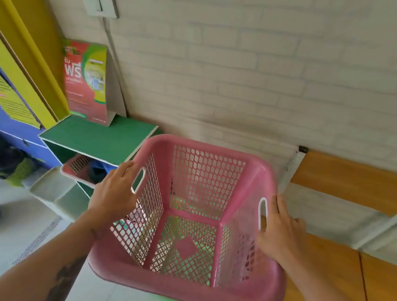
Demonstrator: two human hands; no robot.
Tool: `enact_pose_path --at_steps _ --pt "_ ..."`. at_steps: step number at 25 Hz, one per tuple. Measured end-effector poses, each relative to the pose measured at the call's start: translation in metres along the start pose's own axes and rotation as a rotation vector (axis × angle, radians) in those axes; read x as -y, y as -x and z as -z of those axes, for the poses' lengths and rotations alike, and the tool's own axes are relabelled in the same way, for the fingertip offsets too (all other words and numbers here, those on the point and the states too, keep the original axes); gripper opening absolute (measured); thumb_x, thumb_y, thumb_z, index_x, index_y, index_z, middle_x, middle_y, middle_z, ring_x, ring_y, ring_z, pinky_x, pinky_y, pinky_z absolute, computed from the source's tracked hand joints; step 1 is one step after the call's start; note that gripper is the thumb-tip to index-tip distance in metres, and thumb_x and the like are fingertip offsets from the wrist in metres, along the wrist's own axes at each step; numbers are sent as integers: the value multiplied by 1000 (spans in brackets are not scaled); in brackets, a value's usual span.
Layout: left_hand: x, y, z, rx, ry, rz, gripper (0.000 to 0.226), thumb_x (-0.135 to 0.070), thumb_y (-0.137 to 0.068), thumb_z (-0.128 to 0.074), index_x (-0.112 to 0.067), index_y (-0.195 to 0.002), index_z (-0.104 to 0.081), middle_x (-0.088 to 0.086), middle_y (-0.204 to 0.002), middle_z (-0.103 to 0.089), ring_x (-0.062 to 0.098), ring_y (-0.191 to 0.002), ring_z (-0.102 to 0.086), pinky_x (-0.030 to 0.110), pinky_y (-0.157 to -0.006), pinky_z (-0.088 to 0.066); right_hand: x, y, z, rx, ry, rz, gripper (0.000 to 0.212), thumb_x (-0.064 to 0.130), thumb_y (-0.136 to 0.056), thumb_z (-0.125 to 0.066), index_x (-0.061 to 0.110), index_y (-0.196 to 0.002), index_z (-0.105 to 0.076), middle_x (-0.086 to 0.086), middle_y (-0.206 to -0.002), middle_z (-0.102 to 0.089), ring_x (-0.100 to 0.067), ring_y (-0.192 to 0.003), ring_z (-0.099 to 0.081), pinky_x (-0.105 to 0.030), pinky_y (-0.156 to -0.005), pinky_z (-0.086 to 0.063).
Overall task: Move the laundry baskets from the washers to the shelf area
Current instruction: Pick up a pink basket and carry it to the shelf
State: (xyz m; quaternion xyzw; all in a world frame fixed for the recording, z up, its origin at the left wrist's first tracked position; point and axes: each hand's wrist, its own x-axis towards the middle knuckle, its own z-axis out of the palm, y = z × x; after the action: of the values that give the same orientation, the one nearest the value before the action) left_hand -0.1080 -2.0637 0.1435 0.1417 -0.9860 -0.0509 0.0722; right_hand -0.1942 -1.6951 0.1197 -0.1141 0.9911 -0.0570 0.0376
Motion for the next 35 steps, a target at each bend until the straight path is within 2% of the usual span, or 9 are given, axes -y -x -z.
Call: enact_pose_path --at_steps 7,12,17,19,21,24,28,33,35 --pt "50 -67 -132 200 102 -125 85 -7 -67 -52 -15 -148 -30 7 -146 -37 34 -110 -52 49 -91 -50 46 -32 -83 193 95 -218 96 26 -75 -68 10 -151 -11 -12 -160 -9 -27 -108 -63 -37 -84 -52" --pt "85 -73 -239 341 131 -108 93 11 -66 -49 -10 -153 -23 16 -158 -24 40 -126 -42 51 -99 -45 75 -45 -180 330 74 -347 108 26 -74 -75 8 -153 -4 -14 -163 1 -28 -110 -64 -36 -88 -52" --pt "114 -43 -337 510 146 -102 98 14 -64 -49 -8 -154 -18 17 -161 -15 38 -145 -20 51 -112 -35 72 -38 -277 528 -352 -508 111 2 -72 -68 24 -153 6 -4 -163 -5 -32 -132 -46 -35 -92 -52" --pt "114 -29 -356 613 176 -68 105 17 -63 -49 -13 -155 -8 13 -164 -4 36 -148 -15 46 -112 -35 69 -32 -300 591 -486 -568 109 -7 -73 -60 25 -153 7 1 -163 -4 -28 -143 -31 -31 -105 -39" --pt "112 -27 -360 674 195 -20 103 13 -67 -50 -14 -156 -4 9 -164 4 35 -148 -15 45 -111 -38 68 -32 -311 623 -498 -582 102 -7 -77 -56 21 -154 4 3 -162 -3 -23 -147 -18 -27 -111 -20" --pt "111 -33 -351 718 175 15 97 1 -72 -54 -17 -155 -8 5 -164 0 34 -145 -23 48 -108 -41 71 -37 -302 607 -519 -583 90 0 -79 -60 23 -153 -13 4 -154 -24 -21 -140 -34 -29 -107 -32" --pt "85 -50 -306 710 256 85 65 -2 -69 -52 -15 -133 -48 8 -138 -50 30 -121 -53 44 -96 -49 71 -27 -250 556 -563 -589 71 18 -79 -61 26 -144 -35 3 -140 -44 -21 -130 -49 -29 -100 -41" --pt "13 -64 -223 655 351 -80 52 -5 -79 -52 -17 -129 -59 6 -136 -57 27 -118 -57 42 -104 -45 43 19 -162 464 -525 -581 71 26 -90 -59 14 -152 -26 -3 -161 -22 -19 -147 -21 -36 -119 -23" --pt "-29 -60 -182 617 400 -175 49 -3 -82 -50 -18 -127 -61 7 -130 -62 27 -101 -66 40 -88 -56 23 49 -125 408 -528 -586 70 26 -91 -58 14 -152 -26 -3 -161 -21 -19 -147 -22 -35 -118 -23"
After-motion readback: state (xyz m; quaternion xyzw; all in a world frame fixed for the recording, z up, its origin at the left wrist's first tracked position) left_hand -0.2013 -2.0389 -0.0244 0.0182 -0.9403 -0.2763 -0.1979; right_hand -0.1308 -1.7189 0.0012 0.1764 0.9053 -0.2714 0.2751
